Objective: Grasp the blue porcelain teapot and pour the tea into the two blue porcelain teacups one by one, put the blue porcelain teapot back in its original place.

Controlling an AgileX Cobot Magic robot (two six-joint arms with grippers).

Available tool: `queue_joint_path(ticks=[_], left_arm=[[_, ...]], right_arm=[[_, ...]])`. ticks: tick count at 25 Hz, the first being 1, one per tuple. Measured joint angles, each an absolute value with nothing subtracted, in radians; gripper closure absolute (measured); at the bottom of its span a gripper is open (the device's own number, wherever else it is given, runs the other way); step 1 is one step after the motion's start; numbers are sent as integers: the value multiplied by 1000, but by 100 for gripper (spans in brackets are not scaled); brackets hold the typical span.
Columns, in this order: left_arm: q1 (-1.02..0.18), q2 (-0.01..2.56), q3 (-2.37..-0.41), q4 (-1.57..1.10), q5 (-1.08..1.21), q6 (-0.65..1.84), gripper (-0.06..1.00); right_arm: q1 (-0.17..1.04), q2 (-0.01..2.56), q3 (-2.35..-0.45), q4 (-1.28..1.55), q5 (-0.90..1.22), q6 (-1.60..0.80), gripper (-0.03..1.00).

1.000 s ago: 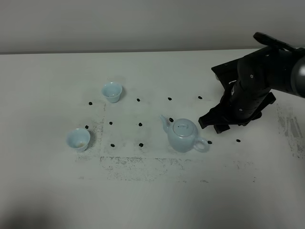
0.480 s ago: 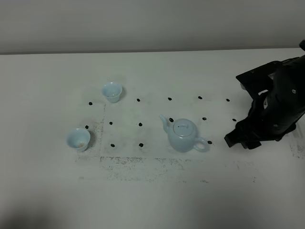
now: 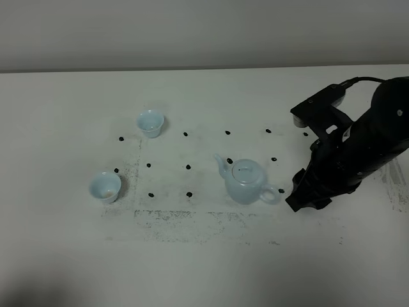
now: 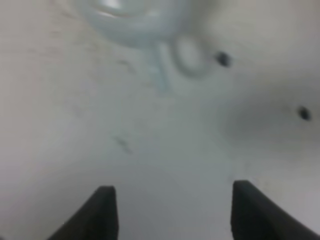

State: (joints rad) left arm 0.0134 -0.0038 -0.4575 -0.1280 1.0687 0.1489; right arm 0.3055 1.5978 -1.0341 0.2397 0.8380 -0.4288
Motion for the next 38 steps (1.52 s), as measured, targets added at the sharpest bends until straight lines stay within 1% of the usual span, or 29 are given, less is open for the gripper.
queue_joint_path(ticks=[4,9,12,15,20,25,34,38], left_arm=[[13,-4,-458,-128,1069,149,22],[13,-4,-458,-128,1069,149,22],[13,-4,-458,-128,1069,149,22],[13,-4,-458,-128,1069,149,22],[13,-4,-458,-128,1069,149,22],[13,-4,-458,-128,1069,149,22],[13,-4,-458,-126,1069,149,22],[13,-4,-458,-118,1069,149,22]], right_arm=[[306,1598,-1034,258,866,-501,46],[315,1598,-1034,221,871,-510,46],[316,1598,-1034,203,838,-511,46],[316,1598,-1034,199,798,-511,49],[316,1601,-1034,173,793,-544,53],[314,1676,-1038,158,804,-600,56],[312,1845,-1204,118,866,-616,56],[311,1896,-1244,119,888,-616,56]])
